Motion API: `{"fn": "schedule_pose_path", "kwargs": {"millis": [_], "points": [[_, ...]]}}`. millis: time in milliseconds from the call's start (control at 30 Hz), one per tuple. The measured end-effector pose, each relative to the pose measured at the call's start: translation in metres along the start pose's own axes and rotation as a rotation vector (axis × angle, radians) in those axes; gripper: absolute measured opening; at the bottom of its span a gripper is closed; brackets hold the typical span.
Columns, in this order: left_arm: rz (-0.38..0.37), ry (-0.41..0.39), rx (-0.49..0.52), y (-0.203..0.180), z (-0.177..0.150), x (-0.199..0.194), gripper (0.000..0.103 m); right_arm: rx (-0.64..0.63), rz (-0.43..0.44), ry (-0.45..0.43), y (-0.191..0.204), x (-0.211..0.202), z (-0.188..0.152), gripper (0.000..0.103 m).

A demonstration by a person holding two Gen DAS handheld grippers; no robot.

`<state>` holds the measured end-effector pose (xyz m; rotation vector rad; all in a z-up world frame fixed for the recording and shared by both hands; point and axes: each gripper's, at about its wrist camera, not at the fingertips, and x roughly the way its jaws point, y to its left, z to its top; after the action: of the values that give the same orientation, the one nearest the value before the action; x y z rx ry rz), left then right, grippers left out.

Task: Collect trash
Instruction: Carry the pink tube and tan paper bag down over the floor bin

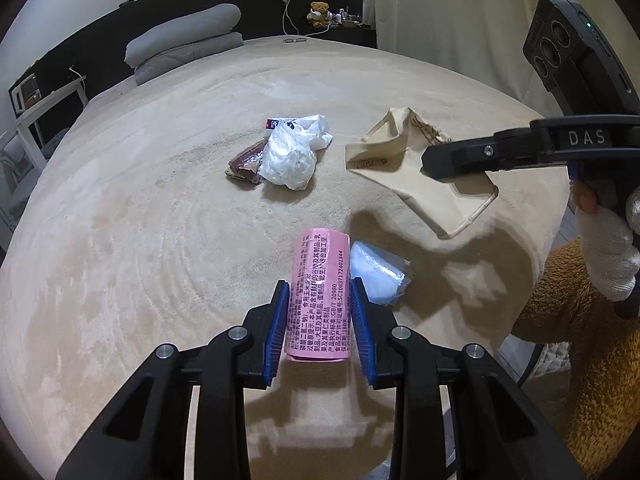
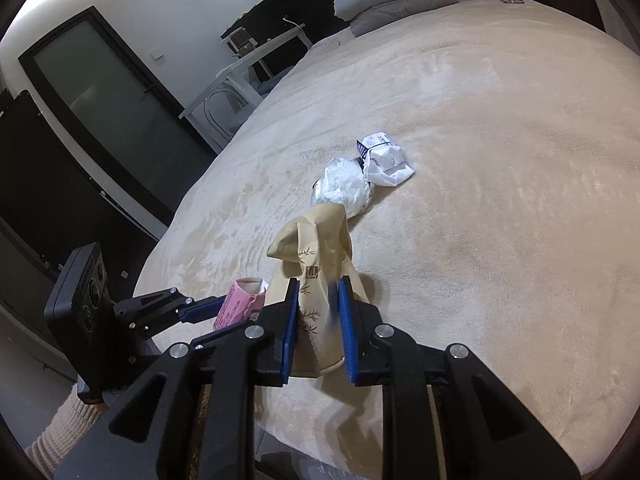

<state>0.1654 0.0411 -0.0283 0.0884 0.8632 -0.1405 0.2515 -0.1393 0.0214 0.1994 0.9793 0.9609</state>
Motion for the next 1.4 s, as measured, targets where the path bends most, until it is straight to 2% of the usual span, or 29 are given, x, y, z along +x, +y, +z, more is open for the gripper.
{"fn": "schedule_pose_path", "kwargs": {"millis": [133, 400, 600, 867, 1100, 1400], "points": [[0.011, -0.006, -0.011, -0.010, -0.005, -0.005, 0.030, 0.002, -0.008, -0.037, 0.003, -0.012, -0.004, 0.021], [0.046, -0.034, -0.132, -0.016, -0.021, -0.018, 0.030, -0.026, -0.042, -0.059, 0.012, -0.026, -0.032, 0.021], [0.037, -0.082, -0.199, -0.026, -0.037, -0.038, 0.030, -0.033, -0.061, -0.087, 0.012, -0.044, -0.051, 0.021], [-0.004, -0.128, -0.288, -0.040, -0.059, -0.063, 0.030, 0.008, -0.034, -0.122, 0.012, -0.068, -0.081, 0.021], [-0.013, -0.162, -0.311, -0.065, -0.079, -0.079, 0.030, 0.016, -0.011, -0.111, 0.017, -0.079, -0.107, 0.021], [-0.039, -0.129, -0.350, -0.079, -0.100, -0.079, 0.030, 0.038, 0.002, -0.076, 0.019, -0.087, -0.137, 0.021]]}}
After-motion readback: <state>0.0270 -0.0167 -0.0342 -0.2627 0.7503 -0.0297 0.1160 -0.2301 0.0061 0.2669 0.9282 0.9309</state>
